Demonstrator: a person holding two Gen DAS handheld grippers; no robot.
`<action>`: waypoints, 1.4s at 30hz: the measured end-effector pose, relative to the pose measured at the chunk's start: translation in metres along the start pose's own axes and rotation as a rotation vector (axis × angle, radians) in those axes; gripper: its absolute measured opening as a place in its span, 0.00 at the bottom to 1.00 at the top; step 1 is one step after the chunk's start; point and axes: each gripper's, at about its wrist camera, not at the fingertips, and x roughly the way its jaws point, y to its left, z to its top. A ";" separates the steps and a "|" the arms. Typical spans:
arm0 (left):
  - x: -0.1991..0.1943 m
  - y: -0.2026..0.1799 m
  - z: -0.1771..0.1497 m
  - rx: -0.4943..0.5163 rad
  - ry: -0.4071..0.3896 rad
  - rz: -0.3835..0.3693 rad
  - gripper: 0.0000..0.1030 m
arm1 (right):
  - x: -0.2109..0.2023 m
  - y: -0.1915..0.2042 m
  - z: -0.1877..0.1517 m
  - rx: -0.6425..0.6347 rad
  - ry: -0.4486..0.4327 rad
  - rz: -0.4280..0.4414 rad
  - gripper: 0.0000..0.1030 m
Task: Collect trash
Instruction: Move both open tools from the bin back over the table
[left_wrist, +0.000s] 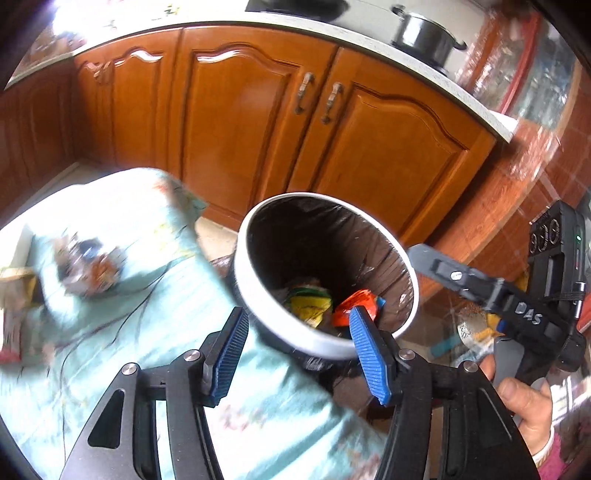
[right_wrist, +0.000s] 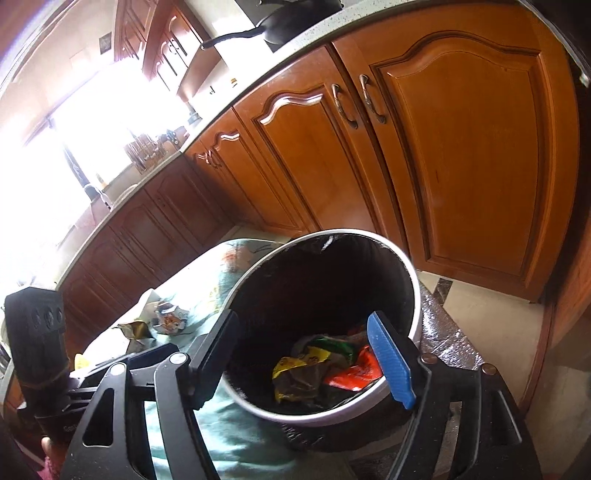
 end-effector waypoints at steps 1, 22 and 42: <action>-0.006 0.006 -0.005 -0.016 -0.005 0.003 0.56 | -0.002 0.005 -0.003 -0.002 -0.003 0.011 0.74; -0.122 0.103 -0.080 -0.225 -0.087 0.156 0.57 | 0.020 0.115 -0.053 -0.145 0.093 0.148 0.78; -0.164 0.184 -0.086 -0.384 -0.138 0.305 0.69 | 0.082 0.172 -0.057 -0.247 0.162 0.182 0.78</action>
